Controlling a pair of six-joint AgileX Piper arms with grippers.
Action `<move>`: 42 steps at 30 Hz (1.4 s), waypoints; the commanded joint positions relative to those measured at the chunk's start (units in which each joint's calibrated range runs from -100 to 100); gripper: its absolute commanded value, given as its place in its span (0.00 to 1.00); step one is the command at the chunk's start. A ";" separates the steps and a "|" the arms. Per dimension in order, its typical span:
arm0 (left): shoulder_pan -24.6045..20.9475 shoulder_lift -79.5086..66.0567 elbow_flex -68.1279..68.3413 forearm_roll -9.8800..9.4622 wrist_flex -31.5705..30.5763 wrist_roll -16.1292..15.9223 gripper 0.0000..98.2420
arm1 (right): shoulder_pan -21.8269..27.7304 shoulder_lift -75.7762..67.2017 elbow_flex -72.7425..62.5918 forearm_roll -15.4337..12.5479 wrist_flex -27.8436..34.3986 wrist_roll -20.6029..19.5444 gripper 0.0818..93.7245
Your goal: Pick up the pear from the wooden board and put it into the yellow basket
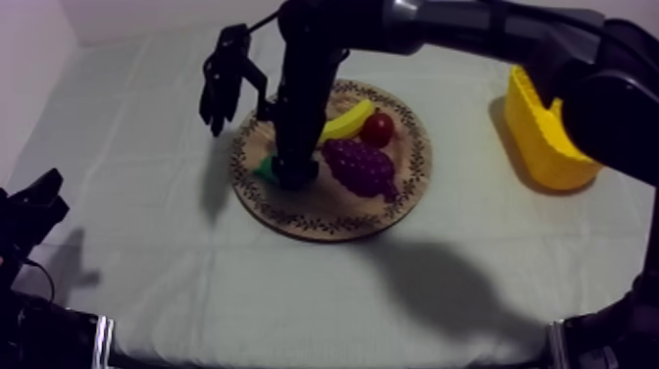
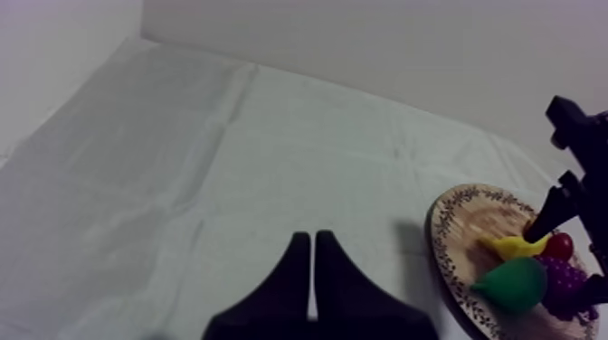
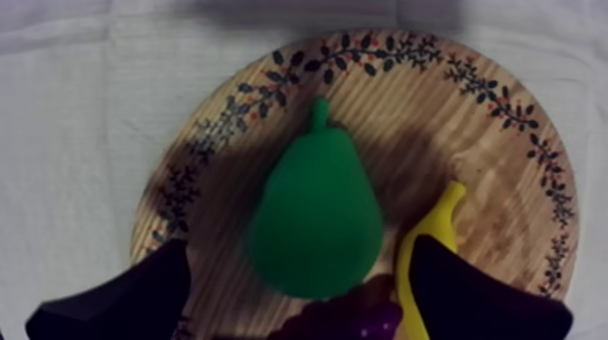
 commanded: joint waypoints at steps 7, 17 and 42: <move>-0.01 0.00 0.05 0.02 -0.01 0.02 0.00 | -0.34 4.67 -1.50 -0.10 -0.82 0.23 0.82; -0.01 0.00 0.05 0.02 -0.01 0.02 0.00 | -0.26 7.44 -3.98 0.05 -0.66 -0.18 0.53; -0.01 0.00 0.05 0.02 -0.01 0.02 0.00 | 4.02 -22.06 13.14 -2.10 5.15 0.61 0.39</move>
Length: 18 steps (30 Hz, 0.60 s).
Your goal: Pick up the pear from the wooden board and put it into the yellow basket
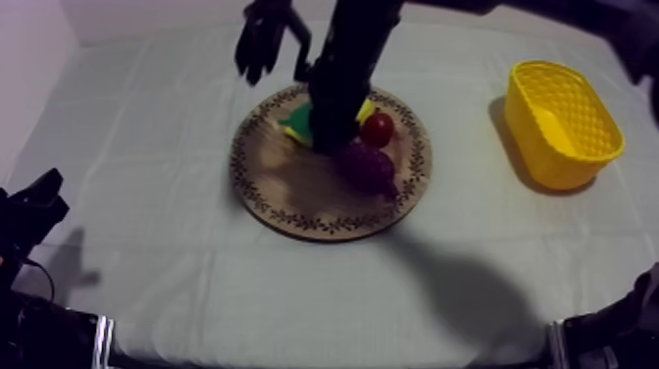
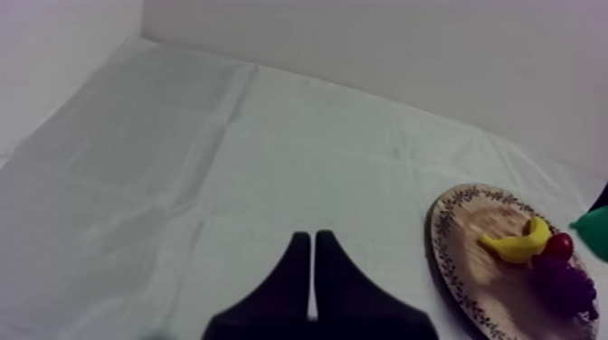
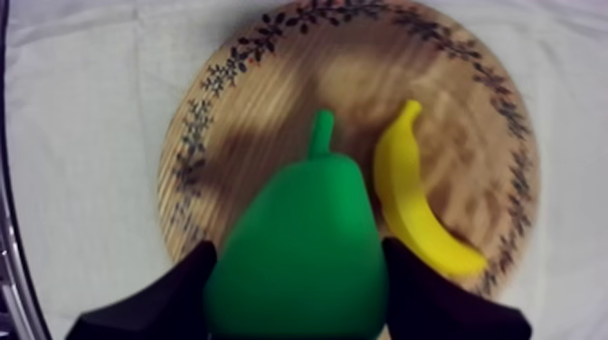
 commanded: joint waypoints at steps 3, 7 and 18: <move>-0.01 0.00 0.05 0.02 -0.01 0.02 0.00 | 2.09 -9.95 4.16 0.10 1.19 -0.37 0.39; -0.01 0.00 0.05 0.02 -0.01 0.02 0.00 | 5.08 -15.97 7.06 0.47 1.88 -0.67 0.39; -0.01 0.00 0.05 0.02 -0.01 0.02 0.00 | 16.00 -24.10 10.59 1.33 2.16 -1.45 0.39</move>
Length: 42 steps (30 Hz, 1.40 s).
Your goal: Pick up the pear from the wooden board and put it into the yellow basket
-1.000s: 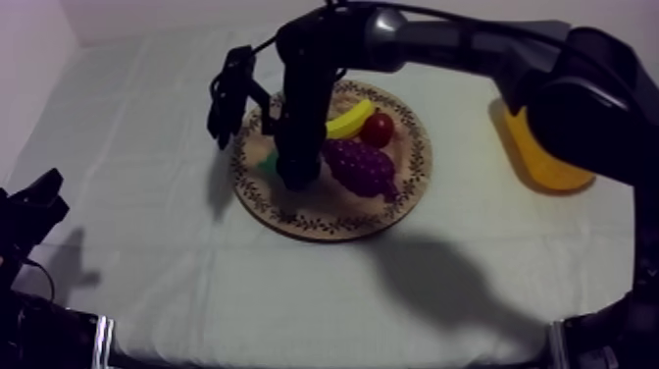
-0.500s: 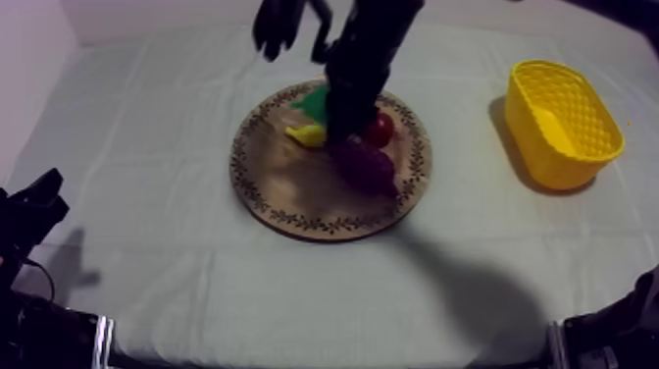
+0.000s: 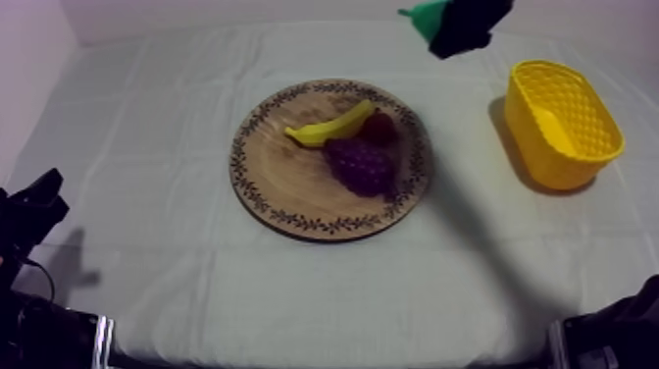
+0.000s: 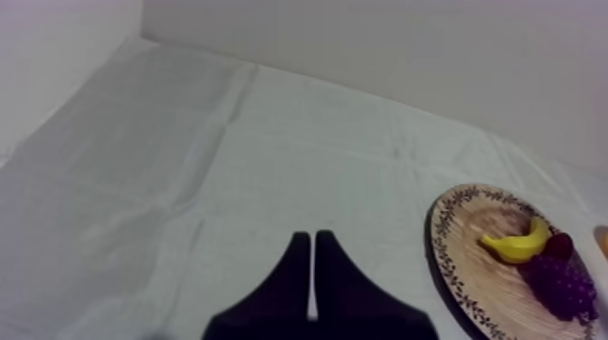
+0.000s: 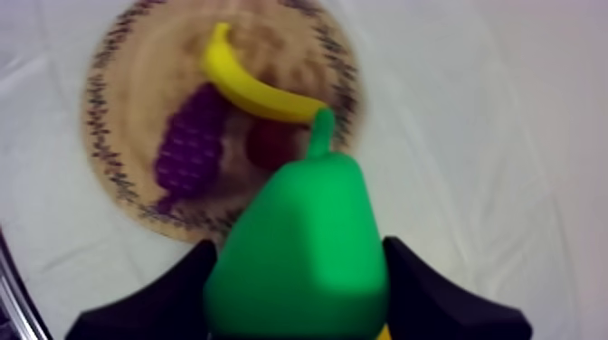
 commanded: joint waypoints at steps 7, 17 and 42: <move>-0.01 0.00 0.05 0.02 -0.01 0.02 0.00 | 9.34 -1.61 2.17 0.19 -3.47 -0.64 0.39; -0.01 0.00 0.05 0.02 -0.01 0.02 0.00 | 17.06 -0.88 7.58 0.06 -7.84 0.48 0.39; -0.01 0.00 0.05 0.02 -0.01 0.02 0.00 | 26.46 -1.34 17.37 -0.33 -14.24 -2.39 0.81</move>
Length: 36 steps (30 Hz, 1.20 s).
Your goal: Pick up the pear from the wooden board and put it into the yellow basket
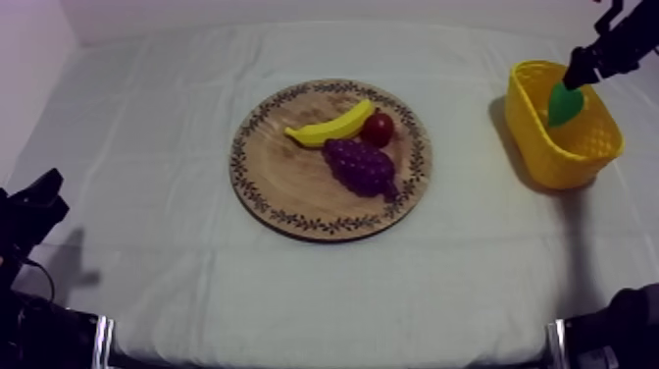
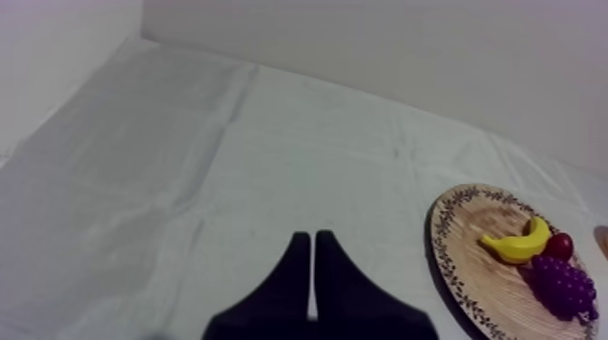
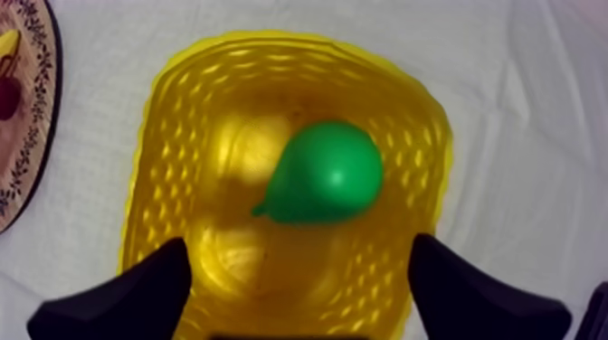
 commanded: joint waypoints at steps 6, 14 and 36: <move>-0.01 0.00 0.05 0.02 -0.01 0.02 0.00 | 1.23 -9.65 0.03 -0.84 1.67 -1.79 0.66; -0.01 0.00 0.05 0.02 -0.01 0.02 0.00 | 1.97 -25.16 4.06 -1.56 -0.66 -3.90 0.43; -0.01 0.00 0.05 0.02 -0.01 0.02 0.00 | -1.90 -78.42 49.05 2.49 -17.67 -12.24 0.06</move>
